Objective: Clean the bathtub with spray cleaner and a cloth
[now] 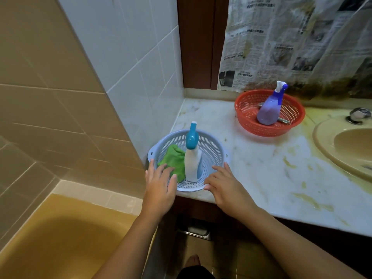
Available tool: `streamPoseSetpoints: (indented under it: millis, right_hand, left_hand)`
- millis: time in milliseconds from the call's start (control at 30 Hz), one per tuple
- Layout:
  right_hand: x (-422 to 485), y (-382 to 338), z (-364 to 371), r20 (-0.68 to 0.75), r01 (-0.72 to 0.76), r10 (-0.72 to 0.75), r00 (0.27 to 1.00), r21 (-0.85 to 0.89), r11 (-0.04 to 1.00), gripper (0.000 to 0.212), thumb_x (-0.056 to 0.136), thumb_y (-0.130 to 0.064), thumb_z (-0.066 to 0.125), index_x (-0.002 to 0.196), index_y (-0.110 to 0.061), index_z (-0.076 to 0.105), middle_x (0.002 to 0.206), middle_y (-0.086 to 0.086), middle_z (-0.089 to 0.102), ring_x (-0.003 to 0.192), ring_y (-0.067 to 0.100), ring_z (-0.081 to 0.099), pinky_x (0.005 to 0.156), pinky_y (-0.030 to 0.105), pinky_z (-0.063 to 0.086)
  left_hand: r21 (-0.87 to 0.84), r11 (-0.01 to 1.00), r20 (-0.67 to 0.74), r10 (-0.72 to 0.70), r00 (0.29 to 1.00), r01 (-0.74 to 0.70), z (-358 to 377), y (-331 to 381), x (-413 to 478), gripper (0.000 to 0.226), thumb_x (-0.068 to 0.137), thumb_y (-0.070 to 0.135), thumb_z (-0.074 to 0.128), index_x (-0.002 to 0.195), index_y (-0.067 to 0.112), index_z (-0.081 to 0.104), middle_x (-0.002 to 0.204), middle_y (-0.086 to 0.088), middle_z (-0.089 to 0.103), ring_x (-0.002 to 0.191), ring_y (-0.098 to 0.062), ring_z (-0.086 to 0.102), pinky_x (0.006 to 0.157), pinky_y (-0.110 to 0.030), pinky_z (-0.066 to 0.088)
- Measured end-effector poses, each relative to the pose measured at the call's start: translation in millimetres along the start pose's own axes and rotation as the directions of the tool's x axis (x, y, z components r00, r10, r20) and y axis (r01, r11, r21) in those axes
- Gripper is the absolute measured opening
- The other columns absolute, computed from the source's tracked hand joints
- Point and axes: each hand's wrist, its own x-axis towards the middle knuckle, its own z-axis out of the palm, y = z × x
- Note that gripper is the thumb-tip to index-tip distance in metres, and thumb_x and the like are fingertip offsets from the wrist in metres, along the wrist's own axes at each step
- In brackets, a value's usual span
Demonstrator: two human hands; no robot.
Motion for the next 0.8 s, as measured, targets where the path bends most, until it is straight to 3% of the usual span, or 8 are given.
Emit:
streamPoseSetpoints:
  millis: [100,300,367,533,700,800]
  right_hand:
    - [8,8,1,0.0,0.0,0.0,1.0,-0.006,1.0,0.04,0.102,-0.043,0.045,0.1,-0.016,0.075,0.096,-0.001,0.07,0.13,0.032,0.056,0.128,0.035,0.0]
    - [28,25,4,0.016,-0.011,0.011,1.0,-0.031,0.999,0.021,0.101,-0.029,0.06,0.105,-0.015,0.075,0.1,0.003,0.069,0.135,0.034,0.051,0.128,0.044,0.003]
    - [36,33,5,0.002,-0.008,0.008,1.0,-0.036,0.999,0.02,0.101,-0.028,0.06,0.104,-0.014,0.074,0.098,0.002,0.069,0.134,0.034,0.051,0.128,0.042,0.001]
    - [65,59,7,-0.049,0.01,-0.012,0.999,-0.051,0.999,0.01,0.099,-0.02,0.064,0.1,-0.014,0.073,0.095,0.001,0.068,0.13,0.037,0.055,0.128,0.034,-0.007]
    - [100,88,2,-0.079,0.013,-0.016,0.997,-0.043,0.999,0.013,0.101,-0.022,0.061,0.1,-0.015,0.072,0.096,-0.002,0.066,0.13,0.033,0.054,0.129,0.032,-0.005]
    - [121,108,-1,-0.07,-0.015,0.012,0.997,-0.04,0.999,0.029,0.104,-0.032,0.048,0.101,-0.015,0.072,0.098,-0.002,0.067,0.134,0.031,0.05,0.129,0.032,-0.004]
  left_hand:
    - [0.014,1.0,0.002,0.004,1.0,-0.004,3,0,10,0.056,0.1,0.049,0.031,0.135,0.019,0.062,0.15,-0.001,0.05,0.156,-0.007,-0.008,0.127,-0.054,0.015]
    - [0.071,0.997,0.004,0.017,1.0,-0.017,9,-2,37,0.055,0.099,0.047,0.033,0.136,0.018,0.062,0.147,-0.001,0.054,0.159,-0.014,0.0,0.128,-0.048,0.018]
    - [0.083,0.996,0.02,0.015,1.0,-0.017,11,0,49,0.054,0.099,0.047,0.034,0.136,0.018,0.062,0.147,-0.001,0.054,0.159,-0.015,0.002,0.128,-0.049,0.018]
    - [0.061,0.998,0.083,0.001,0.997,-0.006,18,1,86,0.04,0.105,0.037,0.045,0.138,0.02,0.059,0.147,0.004,0.053,0.157,-0.007,-0.004,0.121,-0.034,0.024]
    - [0.04,0.999,0.064,-0.011,0.998,0.008,39,2,136,0.039,0.1,0.03,0.047,0.134,0.019,0.062,0.144,0.002,0.055,0.156,-0.007,0.0,0.122,-0.036,0.028]
    - [0.045,0.999,0.033,-0.021,0.999,0.019,48,8,166,0.045,0.095,0.031,0.042,0.13,0.017,0.066,0.141,0.0,0.059,0.157,-0.012,0.006,0.122,-0.04,0.03]
